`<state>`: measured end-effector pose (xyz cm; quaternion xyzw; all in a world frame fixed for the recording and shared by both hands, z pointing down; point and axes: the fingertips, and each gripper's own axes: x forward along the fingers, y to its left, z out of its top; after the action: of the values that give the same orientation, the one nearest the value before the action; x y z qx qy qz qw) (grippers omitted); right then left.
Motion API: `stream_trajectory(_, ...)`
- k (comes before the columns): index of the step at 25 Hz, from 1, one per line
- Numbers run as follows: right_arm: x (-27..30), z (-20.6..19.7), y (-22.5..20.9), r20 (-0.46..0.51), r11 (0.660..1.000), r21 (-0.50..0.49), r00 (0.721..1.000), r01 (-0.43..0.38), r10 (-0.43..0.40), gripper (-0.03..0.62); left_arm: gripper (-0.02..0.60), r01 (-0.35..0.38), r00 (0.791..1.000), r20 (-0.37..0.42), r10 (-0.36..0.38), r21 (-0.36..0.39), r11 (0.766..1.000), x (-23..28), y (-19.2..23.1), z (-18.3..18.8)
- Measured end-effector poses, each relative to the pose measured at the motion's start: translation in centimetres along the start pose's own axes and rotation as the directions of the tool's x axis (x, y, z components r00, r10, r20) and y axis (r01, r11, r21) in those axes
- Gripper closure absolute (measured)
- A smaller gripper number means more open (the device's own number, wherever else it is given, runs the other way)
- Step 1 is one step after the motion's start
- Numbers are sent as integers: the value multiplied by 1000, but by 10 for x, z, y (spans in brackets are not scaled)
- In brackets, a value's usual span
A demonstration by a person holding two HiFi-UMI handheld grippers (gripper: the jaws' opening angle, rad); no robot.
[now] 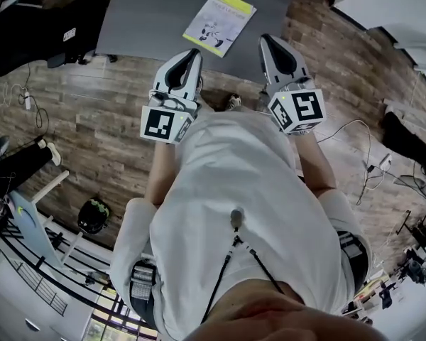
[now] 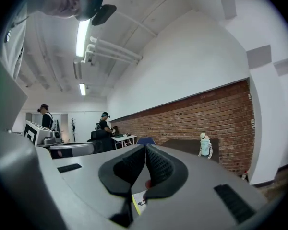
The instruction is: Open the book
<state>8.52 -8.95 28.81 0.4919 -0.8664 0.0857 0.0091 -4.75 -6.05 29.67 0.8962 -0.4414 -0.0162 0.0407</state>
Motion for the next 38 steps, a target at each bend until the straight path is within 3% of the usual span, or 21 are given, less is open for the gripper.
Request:
stream_trajectory(5,20,-3,-8,-3,995,15,995,96,-96,557,554,98,994,-50,-98,-13,995,20,24,-14)
stream_trajectory(11,51,-9,-13,-15,977,44,978,210,-209,557,554,221,971,-91,-222,-17,975,47,54,-24)
stream_trajectory(21,93,-21,0,-30,937,60,939,345,-343,557,554,384,909,-163,-384,-37,923,72,103,-53)
stream_trajectory(25,103,-24,-4,-33,914,59,915,402,-401,557,554,460,863,-219,-455,-34,887,85,110,-75)
stream_trajectory(31,95,-38,-11,-41,855,71,858,514,-512,557,554,603,753,-297,-587,-47,797,98,103,-109)
stream_trajectory(38,83,-55,-12,-68,792,96,798,602,-599,557,554,692,644,-384,-662,-75,718,101,95,-159)
